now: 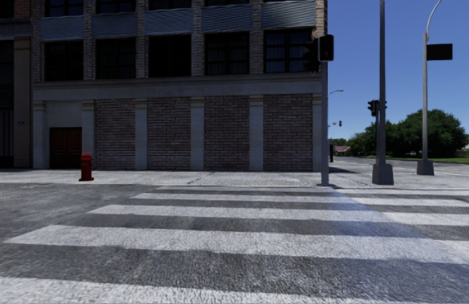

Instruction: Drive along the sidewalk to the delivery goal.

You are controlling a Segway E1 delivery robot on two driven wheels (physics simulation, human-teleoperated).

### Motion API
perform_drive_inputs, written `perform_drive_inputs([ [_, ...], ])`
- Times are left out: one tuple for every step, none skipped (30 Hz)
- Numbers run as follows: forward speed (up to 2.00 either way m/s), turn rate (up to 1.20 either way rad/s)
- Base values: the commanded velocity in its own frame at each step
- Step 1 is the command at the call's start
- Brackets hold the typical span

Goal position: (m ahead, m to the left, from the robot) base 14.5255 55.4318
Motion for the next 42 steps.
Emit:
perform_drive_inputs([
  [2.0,0.0],
  [2.0,0.0],
  [2.0,0.0],
  [2.0,0.0],
  [2.0,0.0],
  [2.0,0.0],
  [2.0,0.0],
  [2.0,0.0],
  [2.0,0.0],
  [2.0,0.0],
  [2.0,0.0],
  [2.0,0.0],
  [2.0,0.0],
  [2.0,0.0],
  [2.0,0.0],
  [2.0,0.0],
  [2.0,0.0],
  [2.0,0.0],
  [2.0,0.0],
  [2.0,0.0],
  [2.0,0.0],
  [2.0,0.0],
  [2.0,0.0],
  [2.0,0.0],
  [2.0,0.0],
  [2.0,0.0],
  [2.0,0.0],
  [2.0,0.0],
  [2.0,0.0],
  [2.0,0.0],
  [2.0,0.0],
  [2.0,0.0],
  [2.0,0.0],
  [2.0,0.0],
  [2.0,0.0],
  [2.0,0.0],
  [2.0,0.0],
  [2.0,0.0],
  [2.0,0.0],
  [2.0,0.0],
  [2.0,0.0],
  [2.0,0.0],
])
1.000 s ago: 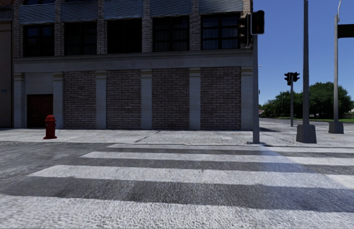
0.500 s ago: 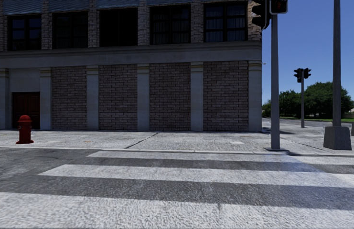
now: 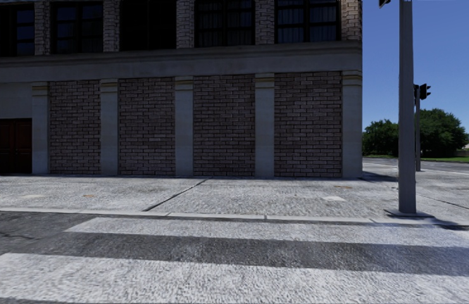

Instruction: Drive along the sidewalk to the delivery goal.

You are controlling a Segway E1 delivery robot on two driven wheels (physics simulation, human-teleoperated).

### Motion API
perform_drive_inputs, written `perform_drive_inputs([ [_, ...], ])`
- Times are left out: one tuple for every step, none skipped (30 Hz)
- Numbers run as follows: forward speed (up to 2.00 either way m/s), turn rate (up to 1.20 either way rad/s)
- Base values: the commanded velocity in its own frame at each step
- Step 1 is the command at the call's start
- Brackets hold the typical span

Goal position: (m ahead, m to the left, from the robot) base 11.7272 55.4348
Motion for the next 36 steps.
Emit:
perform_drive_inputs([
  [2.0,0.0],
  [2.0,0.0],
  [2.0,0.0],
  [2.0,0.0],
  [2.0,0.0],
  [2.0,0.0],
  [2.0,0.02],
  [2.0,0.09],
  [2.0,0.09],
  [2.0,0.16],
  [2.0,0.44],
  [2.0,0.44],
  [2.0,0.44],
  [2.0,0.44],
  [2.0,0.44],
  [2.0,0.44],
  [2.0,0.44],
  [2.0,0.44],
  [2.0,0.45],
  [2.0,0.45],
  [2.0,0.49],
  [2.0,0.54],
  [2.0,0.56],
  [2.0,0.56],
  [2.0,0.56],
  [2.0,0.56],
  [2.0,0.56],
  [2.0,0.56],
  [2.0,0.56],
  [2.0,0.56],
  [2.0,0.56],
  [2.0,0.56],
  [1.98,0.56],
  [1.81,0.57],
  [1.81,0.57],
  [1.67,0.57],
])
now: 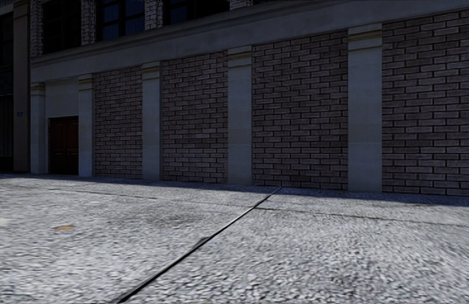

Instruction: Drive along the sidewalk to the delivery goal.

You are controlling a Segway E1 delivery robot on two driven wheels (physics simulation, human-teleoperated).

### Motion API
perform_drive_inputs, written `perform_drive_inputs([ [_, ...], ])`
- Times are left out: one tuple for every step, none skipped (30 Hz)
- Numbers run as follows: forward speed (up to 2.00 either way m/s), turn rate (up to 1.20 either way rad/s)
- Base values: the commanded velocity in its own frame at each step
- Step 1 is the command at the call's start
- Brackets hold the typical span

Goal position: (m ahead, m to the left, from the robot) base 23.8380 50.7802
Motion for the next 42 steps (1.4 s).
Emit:
perform_drive_inputs([
  [1.62,0.57],
  [1.61,0.57],
  [1.61,0.57],
  [1.6,0.57],
  [1.6,0.57],
  [1.6,0.57],
  [1.6,0.57],
  [1.6,0.57],
  [1.6,0.57],
  [1.6,0.57],
  [1.6,0.57],
  [1.6,0.57],
  [1.6,0.57],
  [1.6,0.57],
  [1.6,0.57],
  [1.6,0.57],
  [1.61,0.57],
  [1.61,0.57],
  [1.61,0.57],
  [1.62,0.57],
  [1.62,0.57],
  [1.62,0.57],
  [1.63,0.57],
  [1.63,0.57],
  [1.64,0.57],
  [1.64,0.57],
  [1.64,0.57],
  [1.68,0.57],
  [1.68,0.57],
  [1.72,0.57],
  [1.74,0.57],
  [1.75,0.57],
  [1.75,0.57],
  [1.75,0.57],
  [1.77,0.57],
  [2.0,0.57],
  [2.0,0.57],
  [2.0,0.57],
  [2.0,0.57],
  [2.0,0.57],
  [2.0,0.57],
  [2.0,0.57],
])
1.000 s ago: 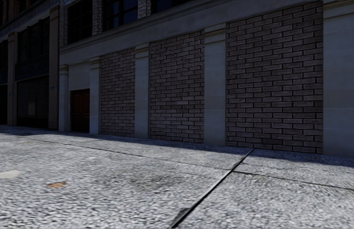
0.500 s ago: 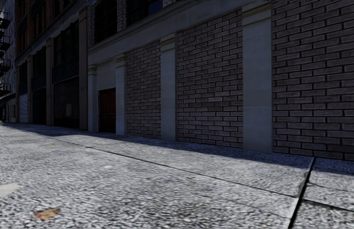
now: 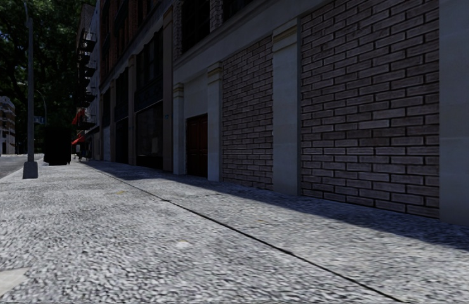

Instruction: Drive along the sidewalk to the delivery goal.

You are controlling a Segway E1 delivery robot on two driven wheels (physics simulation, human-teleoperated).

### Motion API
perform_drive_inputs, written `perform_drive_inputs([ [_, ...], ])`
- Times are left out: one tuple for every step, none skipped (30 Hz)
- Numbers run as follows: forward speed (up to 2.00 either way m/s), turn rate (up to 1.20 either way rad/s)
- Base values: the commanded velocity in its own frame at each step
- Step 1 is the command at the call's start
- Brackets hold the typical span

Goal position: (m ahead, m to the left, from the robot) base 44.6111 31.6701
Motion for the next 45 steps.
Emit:
perform_drive_inputs([
  [2.0,0.57],
  [2.0,0.57],
  [2.0,0.57],
  [2.0,0.57],
  [2.0,0.57],
  [2.0,0.57],
  [2.0,0.57],
  [2.0,0.57],
  [2.0,0.57],
  [2.0,0.57],
  [2.0,0.57],
  [2.0,0.57],
  [2.0,0.57],
  [2.0,0.57],
  [2.0,0.57],
  [2.0,0.57],
  [2.0,0.57],
  [2.0,0.57],
  [2.0,0.57],
  [2.0,0.57],
  [2.0,0.57],
  [2.0,0.57],
  [2.0,0.57],
  [2.0,0.57],
  [2.0,0.57],
  [2.0,0.54],
  [2.0,0.54],
  [2.0,0.42],
  [2.0,0.0],
  [2.0,0.0],
  [2.0,0.0],
  [2.0,0.0],
  [2.0,0.0],
  [2.0,0.0],
  [2.0,0.0],
  [2.0,0.0],
  [2.0,0.0],
  [2.0,0.0],
  [2.0,0.0],
  [2.0,0.0],
  [2.0,0.0],
  [2.0,0.0],
  [2.0,0.0],
  [2.0,0.0],
  [2.0,0.0],
])
